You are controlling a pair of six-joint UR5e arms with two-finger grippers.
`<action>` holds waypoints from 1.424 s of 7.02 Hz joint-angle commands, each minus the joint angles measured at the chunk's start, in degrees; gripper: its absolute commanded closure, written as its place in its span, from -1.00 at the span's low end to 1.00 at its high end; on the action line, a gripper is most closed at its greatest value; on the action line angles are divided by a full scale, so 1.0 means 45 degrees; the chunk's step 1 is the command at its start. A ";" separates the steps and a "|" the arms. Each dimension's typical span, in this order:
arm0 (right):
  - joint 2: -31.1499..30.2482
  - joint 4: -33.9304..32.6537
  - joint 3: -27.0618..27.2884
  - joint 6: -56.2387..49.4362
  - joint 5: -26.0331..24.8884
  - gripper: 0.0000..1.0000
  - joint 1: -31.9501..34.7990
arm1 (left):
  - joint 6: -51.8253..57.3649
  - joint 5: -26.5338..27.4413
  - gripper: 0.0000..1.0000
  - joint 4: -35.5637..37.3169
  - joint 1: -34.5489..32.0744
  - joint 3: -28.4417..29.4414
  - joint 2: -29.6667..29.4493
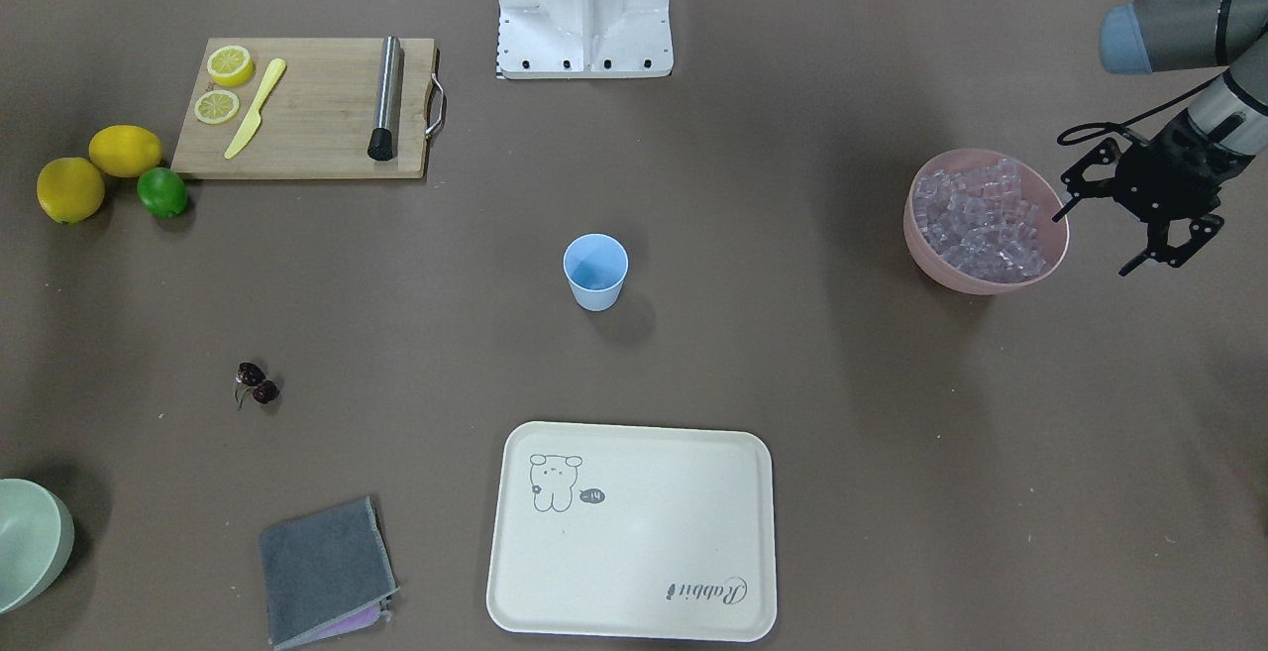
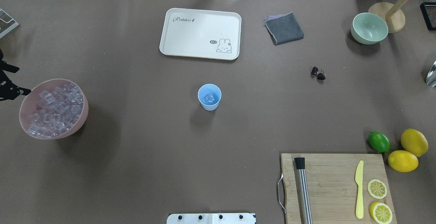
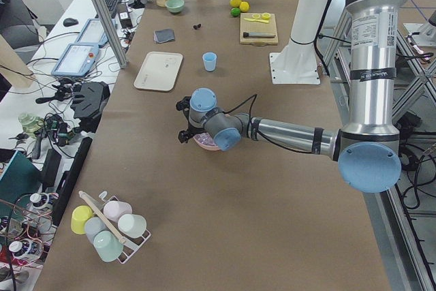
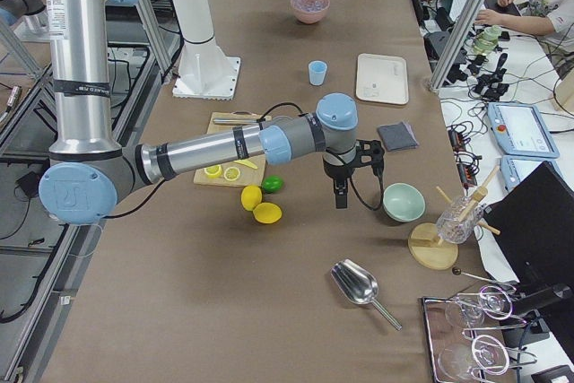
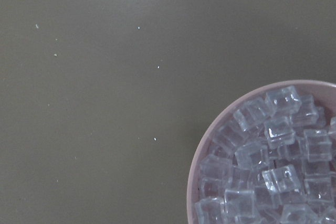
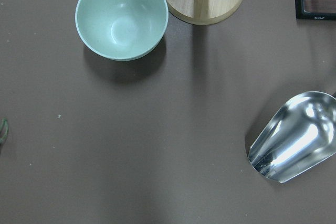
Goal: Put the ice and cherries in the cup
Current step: 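Lower the left gripper into the pink bowl and grasp another ice cube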
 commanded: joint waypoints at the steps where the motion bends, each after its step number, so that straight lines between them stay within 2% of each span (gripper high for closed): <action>1: 0.0100 -0.0001 -0.0091 -0.0009 -0.0425 -1.00 0.0006 | -0.0059 0.0005 -0.93 0.0004 0.0018 -0.0163 -0.0096; 5: 0.0003 0.0018 -0.0072 -0.0009 -0.0446 -1.00 -0.0013 | -0.0060 0.0025 -0.93 -0.0015 0.0173 -0.0123 -0.0155; 10: 0.0120 0.0018 -0.0111 0.0010 -0.0447 -1.00 -0.0013 | -0.0079 0.0141 -0.93 -0.0015 0.1286 -0.0104 -0.0448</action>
